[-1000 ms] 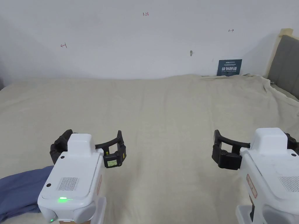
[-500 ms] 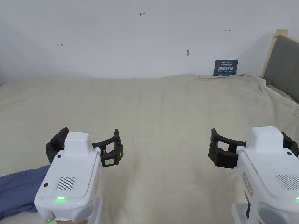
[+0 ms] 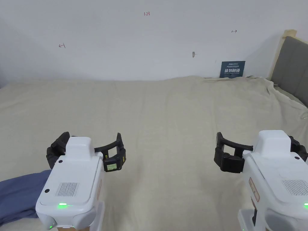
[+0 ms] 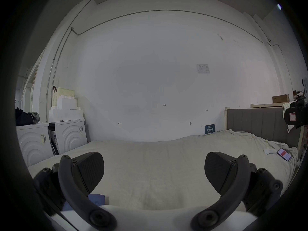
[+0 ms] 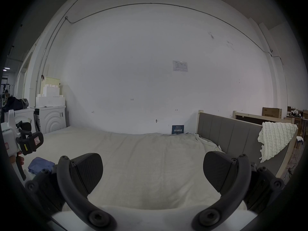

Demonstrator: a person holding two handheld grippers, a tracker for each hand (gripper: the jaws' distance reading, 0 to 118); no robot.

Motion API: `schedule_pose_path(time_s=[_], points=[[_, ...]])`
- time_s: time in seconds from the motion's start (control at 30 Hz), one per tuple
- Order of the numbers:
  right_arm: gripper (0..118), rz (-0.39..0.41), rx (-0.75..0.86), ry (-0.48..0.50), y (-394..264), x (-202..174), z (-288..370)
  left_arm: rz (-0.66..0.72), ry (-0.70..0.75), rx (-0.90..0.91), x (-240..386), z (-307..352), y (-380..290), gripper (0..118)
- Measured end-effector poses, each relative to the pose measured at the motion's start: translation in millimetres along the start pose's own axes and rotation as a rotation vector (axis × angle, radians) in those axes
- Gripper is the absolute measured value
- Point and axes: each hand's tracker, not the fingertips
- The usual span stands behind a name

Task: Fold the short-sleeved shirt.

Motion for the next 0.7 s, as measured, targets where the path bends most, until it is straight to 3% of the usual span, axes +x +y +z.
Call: schedule_pose_path(time_s=[0.7], points=[[118,0.004,-0.004,-0.001,-1.0,0.3,0.5,0.009,0.003,-0.003,-0.4,0.2,-3.0,118]])
